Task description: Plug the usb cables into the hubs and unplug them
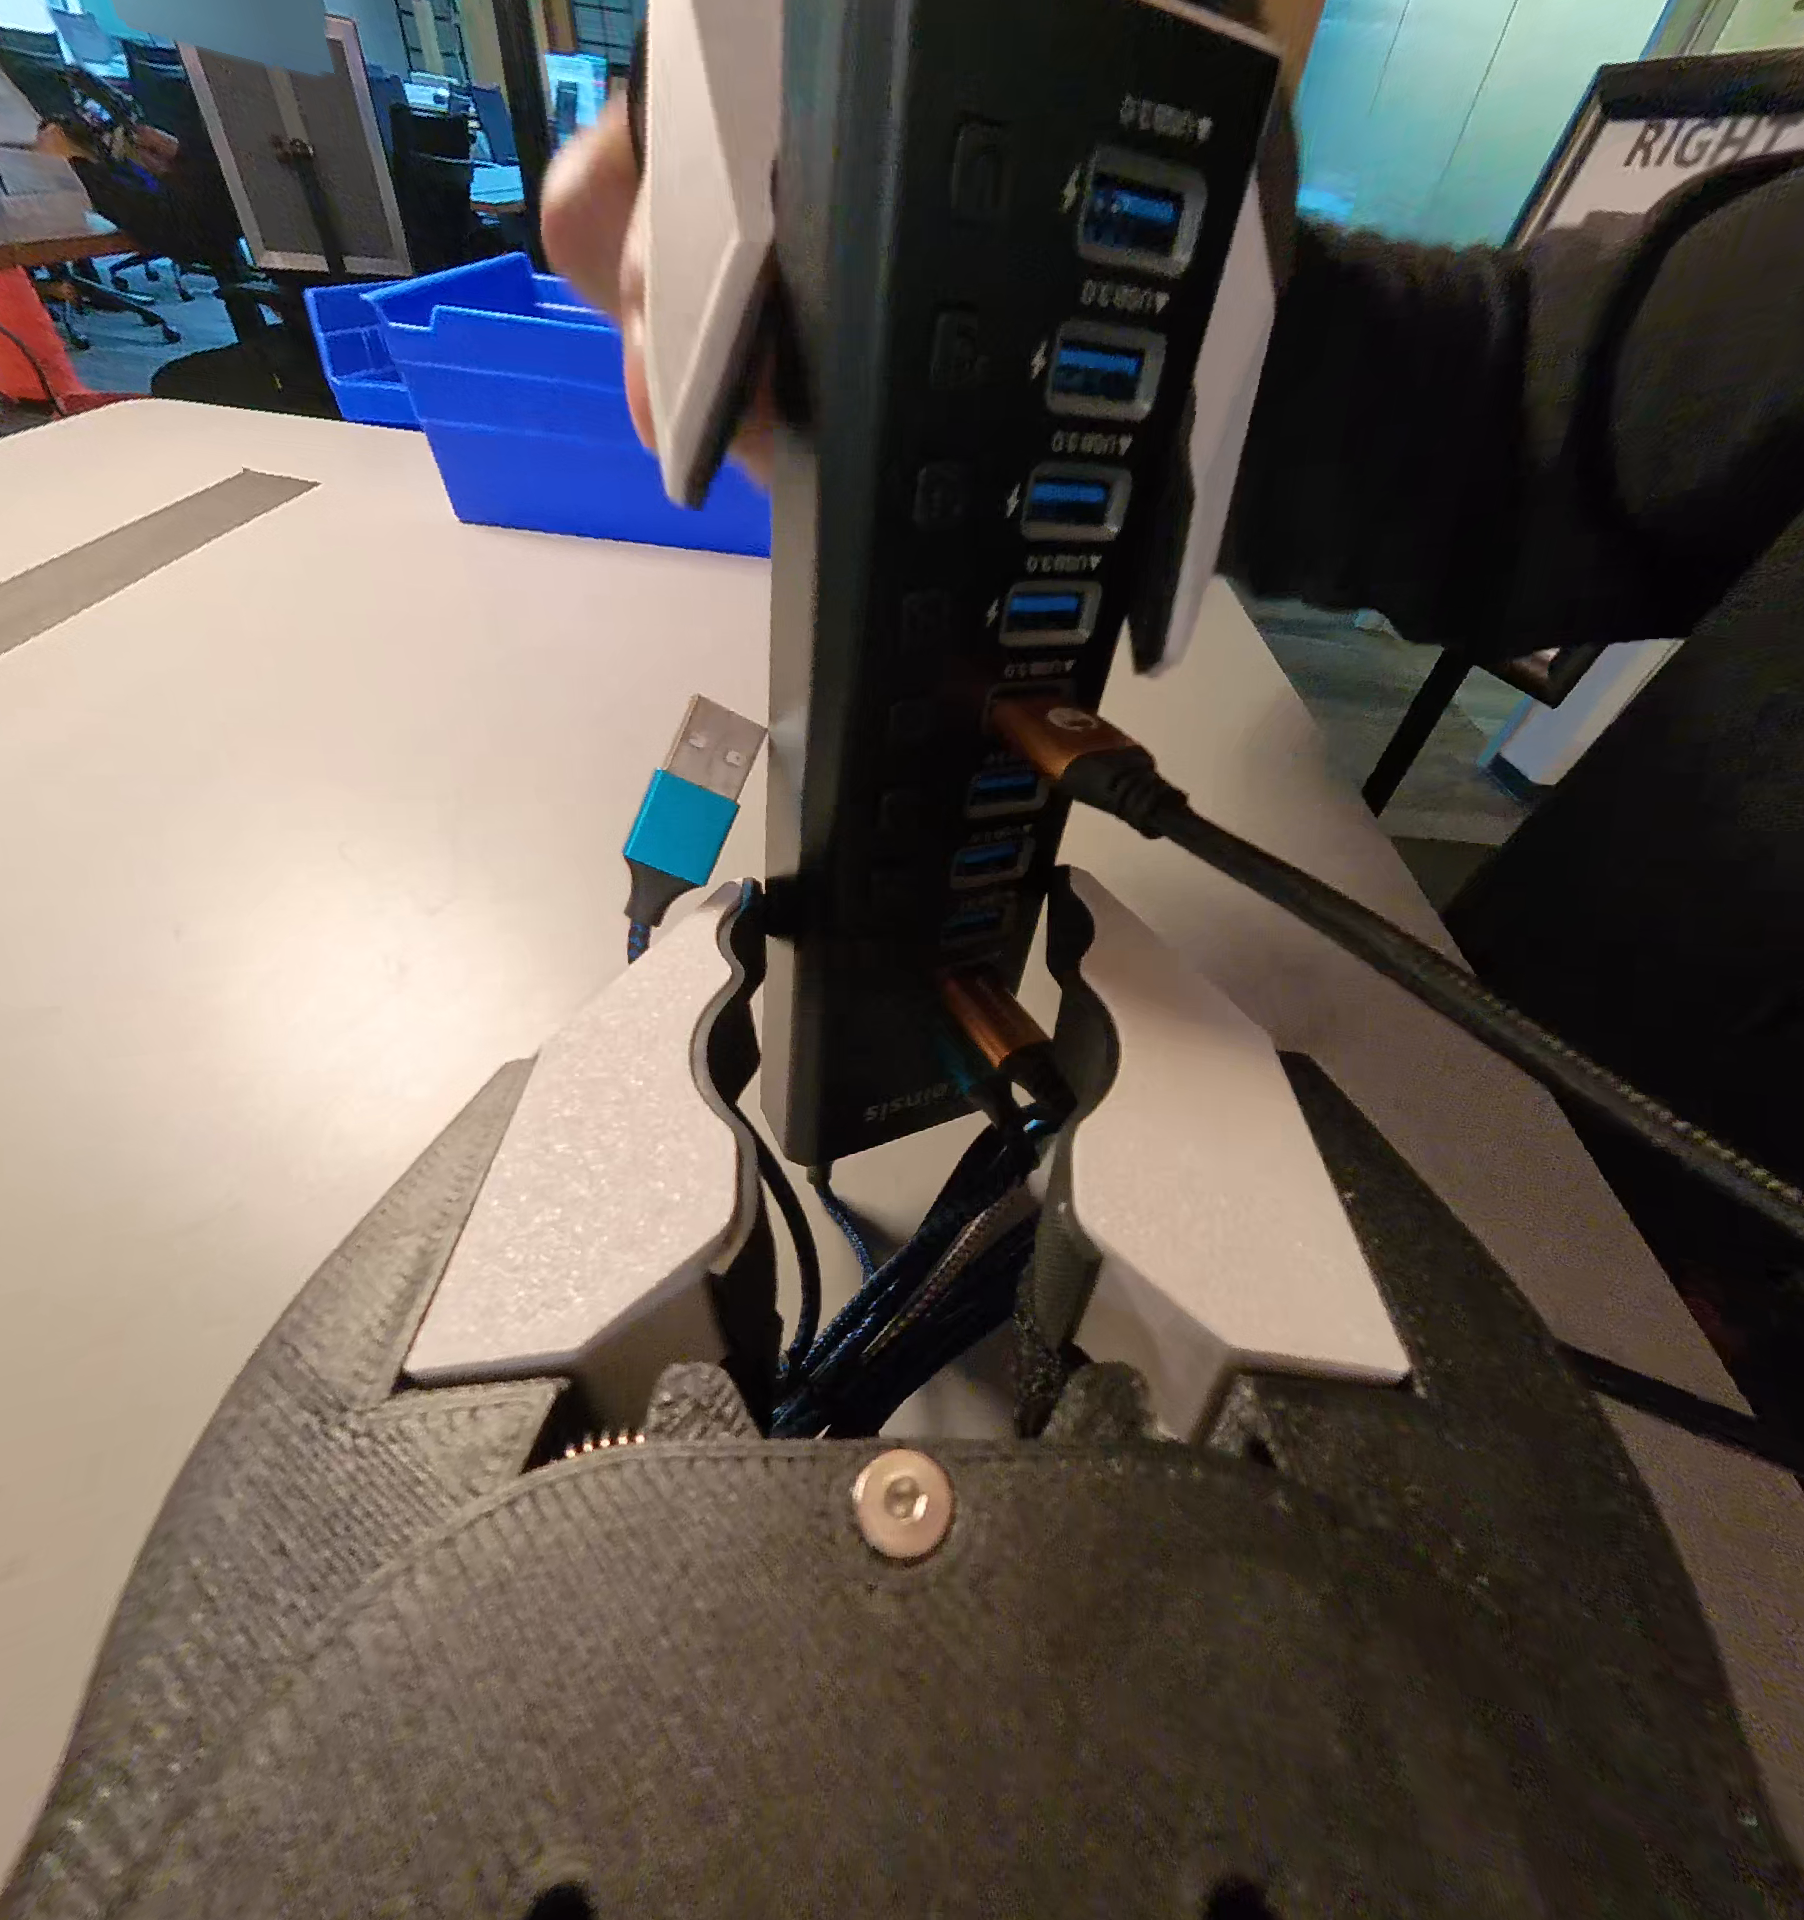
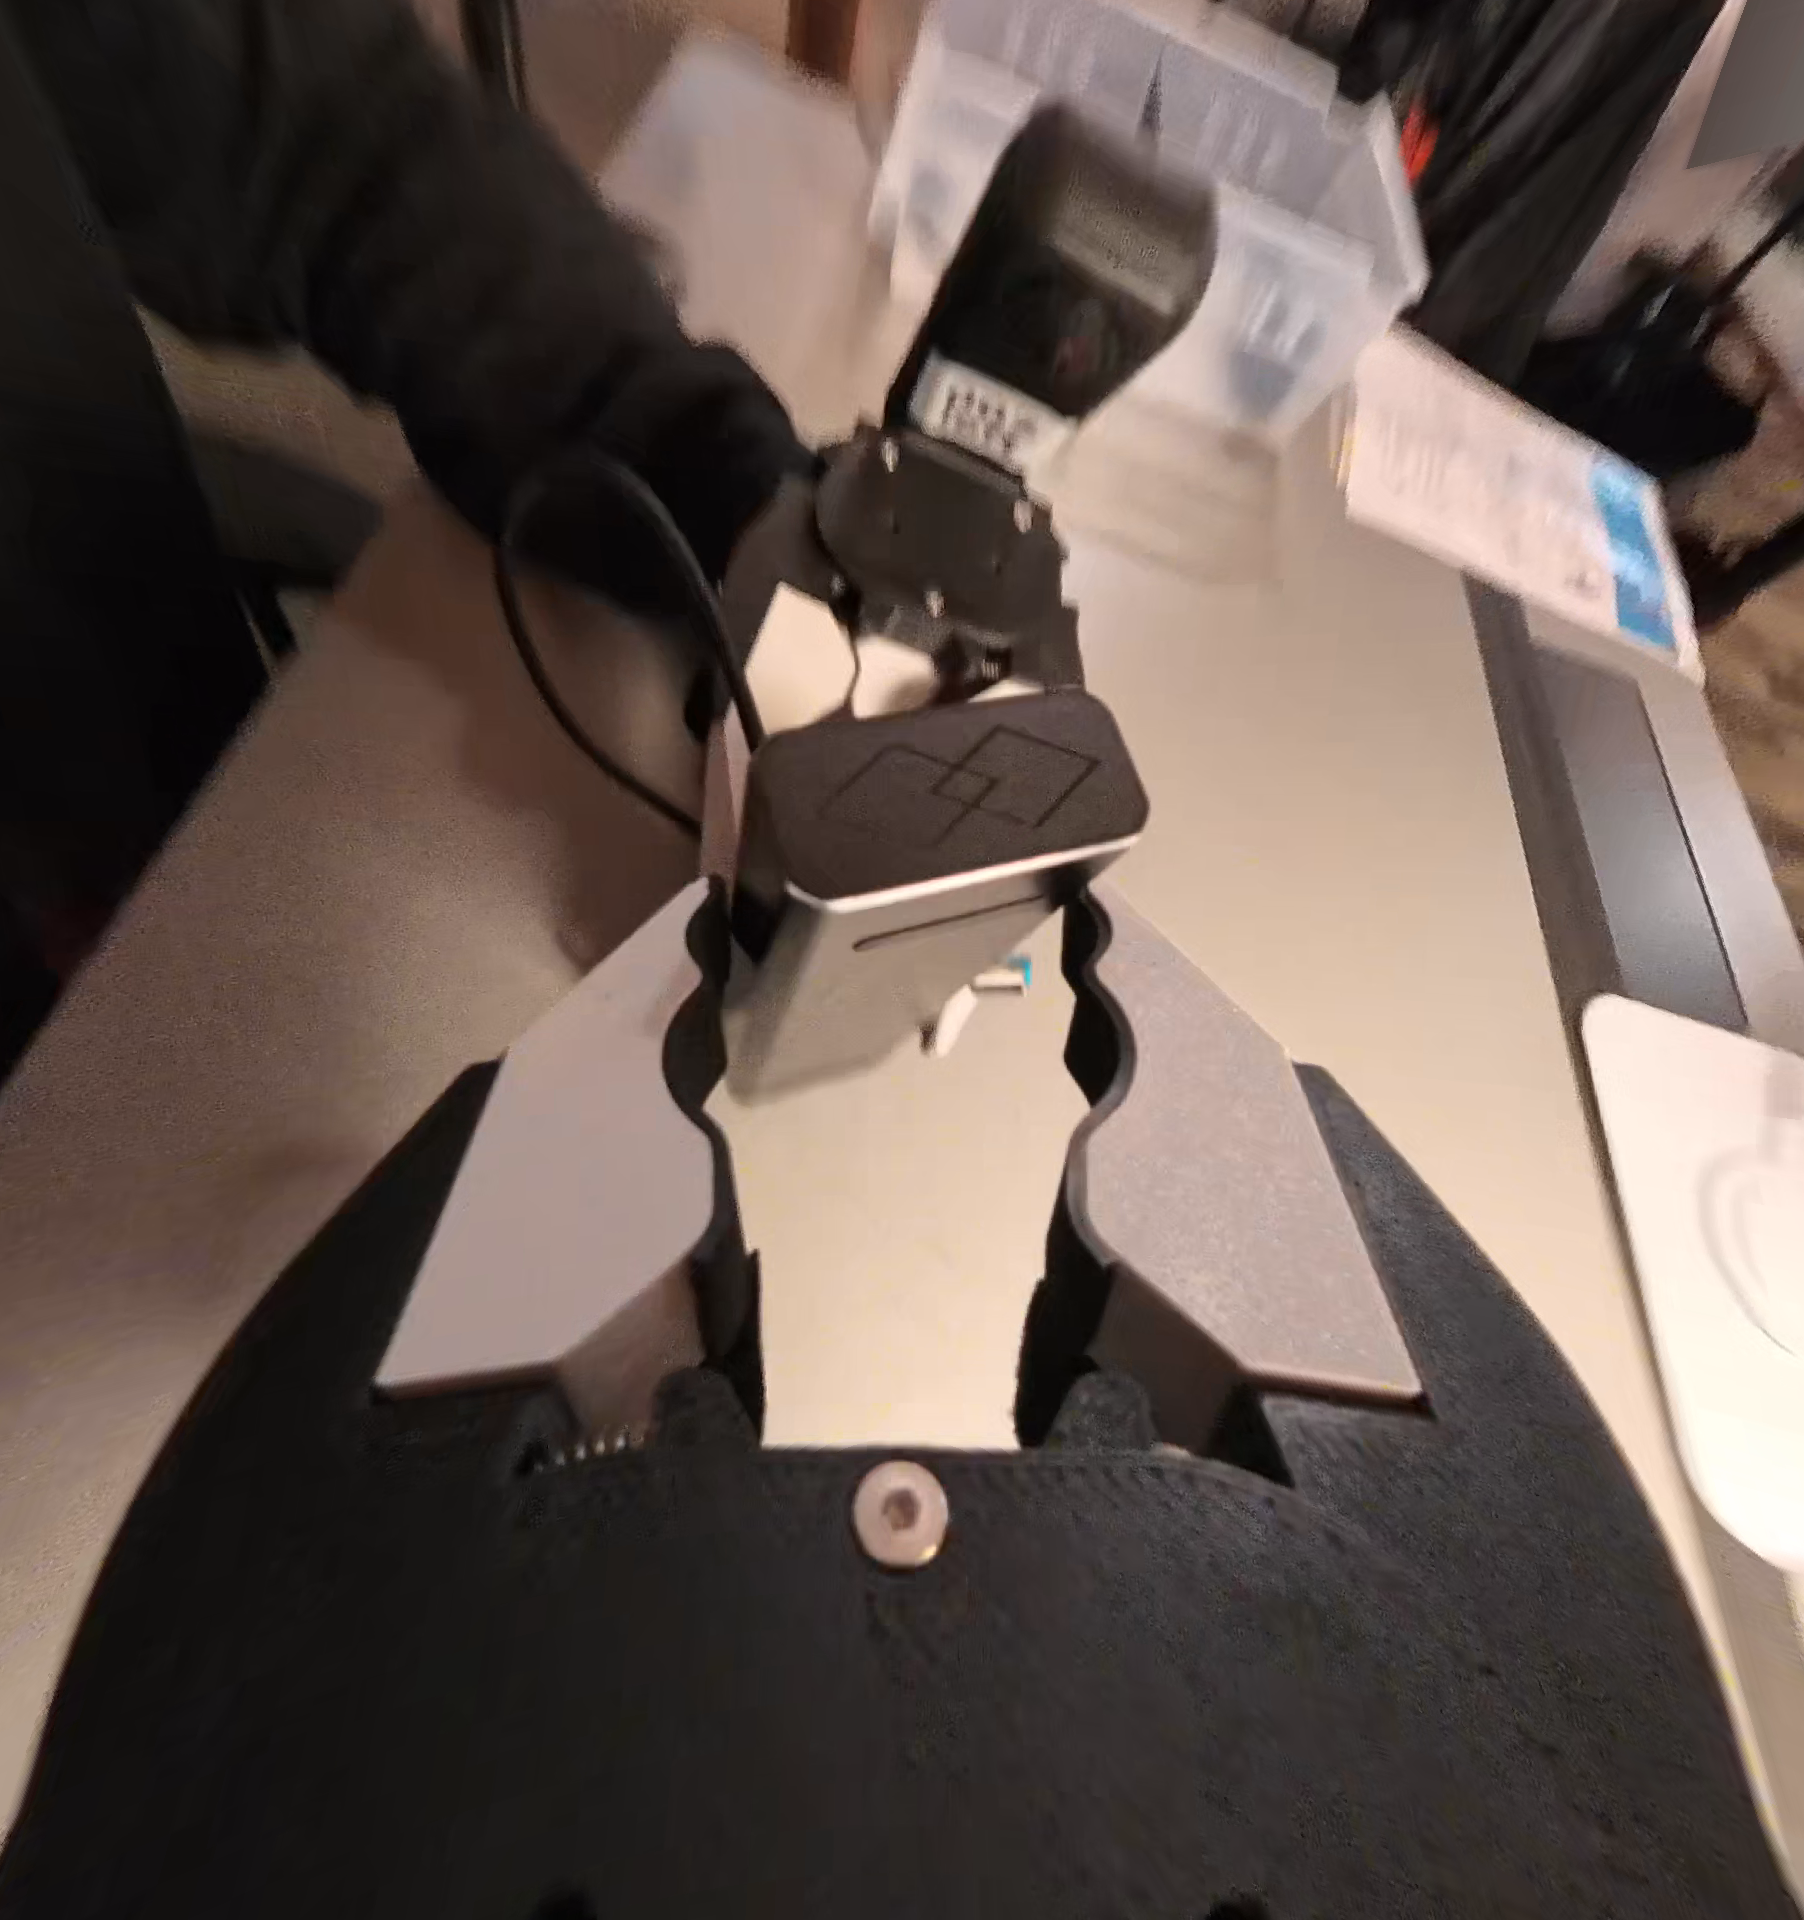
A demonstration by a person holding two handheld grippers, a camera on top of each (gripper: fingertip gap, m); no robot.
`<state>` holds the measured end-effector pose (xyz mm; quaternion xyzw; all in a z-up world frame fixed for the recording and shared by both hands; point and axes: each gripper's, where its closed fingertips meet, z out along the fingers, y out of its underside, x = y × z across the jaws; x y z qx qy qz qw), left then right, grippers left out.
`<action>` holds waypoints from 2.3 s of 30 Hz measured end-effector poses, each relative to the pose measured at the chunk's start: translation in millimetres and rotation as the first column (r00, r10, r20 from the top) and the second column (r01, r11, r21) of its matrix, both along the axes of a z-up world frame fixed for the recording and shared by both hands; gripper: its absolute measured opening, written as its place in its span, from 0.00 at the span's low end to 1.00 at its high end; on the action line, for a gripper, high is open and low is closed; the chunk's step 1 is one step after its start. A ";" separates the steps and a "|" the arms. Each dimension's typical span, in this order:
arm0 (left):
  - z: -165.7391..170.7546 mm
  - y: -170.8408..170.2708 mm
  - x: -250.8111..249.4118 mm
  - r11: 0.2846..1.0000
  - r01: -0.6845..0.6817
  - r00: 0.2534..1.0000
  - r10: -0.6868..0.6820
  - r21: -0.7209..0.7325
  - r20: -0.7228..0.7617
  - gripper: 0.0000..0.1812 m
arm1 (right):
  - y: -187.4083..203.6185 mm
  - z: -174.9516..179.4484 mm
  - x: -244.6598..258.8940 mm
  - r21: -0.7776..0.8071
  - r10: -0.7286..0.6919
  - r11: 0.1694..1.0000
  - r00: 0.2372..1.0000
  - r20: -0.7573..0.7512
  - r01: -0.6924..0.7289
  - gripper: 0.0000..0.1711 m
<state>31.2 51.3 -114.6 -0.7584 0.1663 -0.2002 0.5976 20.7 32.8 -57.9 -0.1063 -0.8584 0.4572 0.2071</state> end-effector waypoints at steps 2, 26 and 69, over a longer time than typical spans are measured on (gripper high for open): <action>-0.7 -0.3 4.8 1.000 0.013 1.000 -0.013 0.002 -0.017 0.31 | -7.4 -0.2 5.7 -0.177 0.021 0.984 1.000 -0.011 -0.023 0.37; 40.2 -24.2 -10.9 1.000 -0.007 0.998 0.008 0.023 -0.070 0.31 | 8.5 -19.5 23.9 -0.426 0.033 0.903 0.999 -0.033 -0.044 0.36; 13.4 -46.1 -34.3 0.990 0.133 0.968 -0.138 -0.038 -0.209 0.22 | 29.4 -17.1 -3.0 -0.549 -0.064 0.827 0.990 0.126 0.123 0.36</action>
